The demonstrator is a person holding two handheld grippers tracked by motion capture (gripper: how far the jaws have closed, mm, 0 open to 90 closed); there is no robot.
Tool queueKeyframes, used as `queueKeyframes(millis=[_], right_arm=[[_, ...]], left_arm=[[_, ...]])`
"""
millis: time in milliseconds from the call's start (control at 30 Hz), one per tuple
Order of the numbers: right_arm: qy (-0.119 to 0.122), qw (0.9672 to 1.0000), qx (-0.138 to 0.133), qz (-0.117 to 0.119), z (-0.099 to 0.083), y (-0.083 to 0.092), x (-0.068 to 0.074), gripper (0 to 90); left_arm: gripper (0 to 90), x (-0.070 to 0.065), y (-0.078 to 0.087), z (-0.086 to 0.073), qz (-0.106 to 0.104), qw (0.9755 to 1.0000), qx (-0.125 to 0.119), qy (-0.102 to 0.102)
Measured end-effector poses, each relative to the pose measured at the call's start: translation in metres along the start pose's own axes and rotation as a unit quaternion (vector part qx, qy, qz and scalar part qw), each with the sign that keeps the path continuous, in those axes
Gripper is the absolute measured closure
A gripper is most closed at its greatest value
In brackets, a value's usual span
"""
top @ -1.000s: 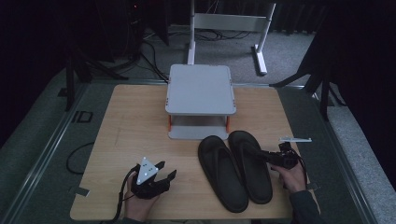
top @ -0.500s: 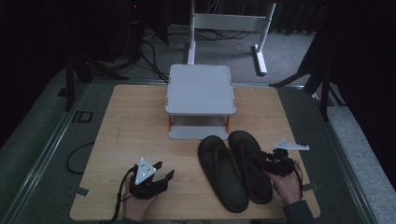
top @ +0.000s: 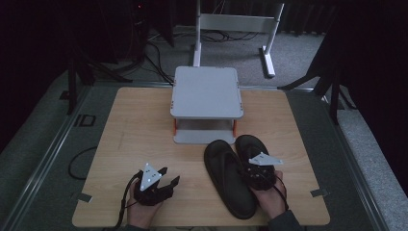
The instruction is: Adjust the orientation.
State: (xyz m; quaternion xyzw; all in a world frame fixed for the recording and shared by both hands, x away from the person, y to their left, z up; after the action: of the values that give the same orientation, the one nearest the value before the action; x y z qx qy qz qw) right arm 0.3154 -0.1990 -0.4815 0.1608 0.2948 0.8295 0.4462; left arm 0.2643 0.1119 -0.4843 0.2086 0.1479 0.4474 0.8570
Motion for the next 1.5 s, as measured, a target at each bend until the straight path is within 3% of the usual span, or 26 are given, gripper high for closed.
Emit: queueKeyframes(millis=[67,167,500,700,867,1067,1233,1500], right_arm=[[0.002,0.9998,0.01,-0.016,0.002,-0.007,0.001,74.7],[-0.01,0.9994,0.016,-0.029,0.002,-0.009,0.0,79.5],[-0.048,0.9973,-0.012,-0.053,-0.005,-0.002,-0.002,81.7],[-0.052,0.9959,-0.023,-0.071,-0.008,0.003,-0.002,81.4],[-0.047,0.9966,-0.019,-0.066,-0.01,0.002,0.001,74.0],[-0.069,0.9946,-0.047,-0.062,-0.009,0.017,-0.004,57.4],[-0.084,0.9937,-0.048,-0.056,-0.016,0.025,-0.011,49.9],[-0.094,0.9936,-0.044,-0.044,-0.028,0.029,-0.01,39.5]], left_arm=[[44.0,0.0,0.0,0.0,0.0,1.0,0.001,0.0],[43.9,0.001,0.0,0.0,0.001,1.0,0.0,0.001],[43.9,0.0,0.0,-0.001,0.002,1.0,0.002,-0.001],[43.9,0.0,0.0,-0.001,0.002,1.0,0.003,0.0],[43.9,0.0,0.0,-0.001,0.002,1.0,0.003,-0.001],[43.8,0.001,0.0,-0.001,0.003,1.0,0.003,-0.001],[43.4,0.002,0.0,-0.001,0.005,1.0,0.002,0.001],[43.1,0.002,0.0,-0.003,0.006,1.0,0.003,0.0]])
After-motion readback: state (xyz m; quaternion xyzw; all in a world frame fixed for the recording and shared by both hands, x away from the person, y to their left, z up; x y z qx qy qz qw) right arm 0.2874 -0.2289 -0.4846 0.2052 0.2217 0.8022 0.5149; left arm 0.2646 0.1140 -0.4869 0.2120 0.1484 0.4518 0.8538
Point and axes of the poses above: each handheld gripper's, and its own axes: y roughly backward along the jaws, z roughly out of its top, x roughly to its left, the point moved 4 cm from there along -y, roughly forward along the jaws, and after that the axes turned 1 degree about y, right-handed, at the moved point
